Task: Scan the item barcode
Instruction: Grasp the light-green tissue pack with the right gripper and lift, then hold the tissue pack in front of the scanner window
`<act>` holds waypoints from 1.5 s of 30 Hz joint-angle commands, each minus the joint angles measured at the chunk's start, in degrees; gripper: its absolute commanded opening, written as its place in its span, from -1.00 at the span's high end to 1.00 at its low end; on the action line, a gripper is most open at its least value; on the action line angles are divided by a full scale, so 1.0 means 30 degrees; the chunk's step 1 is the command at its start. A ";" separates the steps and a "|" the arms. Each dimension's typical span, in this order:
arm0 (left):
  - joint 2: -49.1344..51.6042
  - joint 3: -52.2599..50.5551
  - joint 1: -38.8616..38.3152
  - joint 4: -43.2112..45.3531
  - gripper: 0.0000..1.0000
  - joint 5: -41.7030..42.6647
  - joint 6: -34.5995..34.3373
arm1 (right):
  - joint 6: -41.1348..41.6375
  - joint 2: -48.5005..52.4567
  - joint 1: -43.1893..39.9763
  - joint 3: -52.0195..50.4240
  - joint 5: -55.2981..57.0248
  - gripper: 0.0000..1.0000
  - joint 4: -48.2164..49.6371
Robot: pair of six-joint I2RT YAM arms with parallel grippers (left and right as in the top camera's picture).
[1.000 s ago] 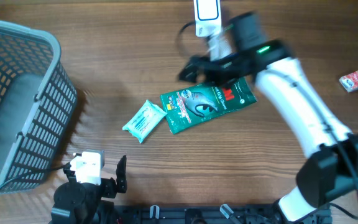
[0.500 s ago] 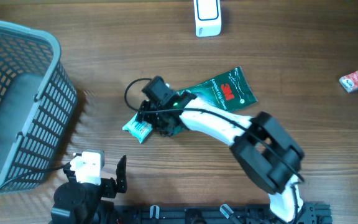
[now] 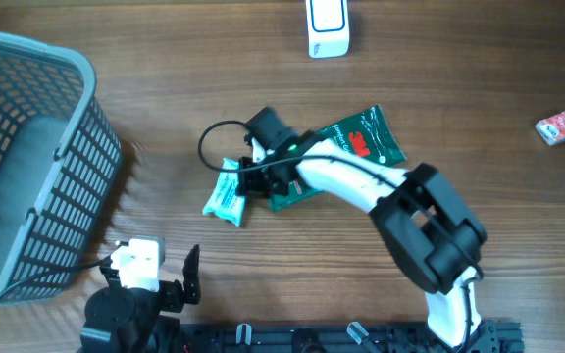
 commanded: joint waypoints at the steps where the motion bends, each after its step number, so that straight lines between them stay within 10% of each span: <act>1: -0.0124 0.0066 0.0087 0.0073 -1.00 0.0219 -0.0044 | -0.8983 -0.2601 -0.2499 0.0036 -1.4943 0.92 0.0087; 5: -0.0124 0.0066 0.0087 0.0073 -1.00 0.0219 -0.0044 | -0.7614 -0.2769 -0.4022 0.0036 -1.9198 0.91 -0.0015; 11: -0.0124 0.0066 0.0087 0.0073 -1.00 0.0219 -0.0044 | -2.0640 -0.2769 -0.4022 0.0015 -1.7289 0.92 0.0342; 14: -0.0124 0.0066 0.0087 0.0073 -1.00 0.0219 -0.0044 | -2.1332 -0.2769 -0.4080 0.0015 -1.7493 0.92 0.2215; 20: -0.0124 0.0066 0.0087 0.0073 -1.00 0.0219 -0.0036 | -2.0465 -0.2805 -0.3730 0.0022 -1.9190 0.91 1.3070; 28: -0.0124 0.0066 0.0087 0.0073 -1.00 0.0219 -0.0044 | -1.9059 -0.2805 -0.3745 0.0073 -1.8527 0.92 3.5445; 34: -0.0124 0.0066 0.0087 0.0073 -1.00 0.0219 -0.0044 | -2.6556 -0.2805 -0.3745 0.0233 -1.6262 0.91 3.5437; 45: -0.0124 0.0066 0.0087 0.0073 -1.00 0.0219 -0.0044 | -2.6585 -0.2805 -0.3745 0.0546 -1.7850 0.91 3.6217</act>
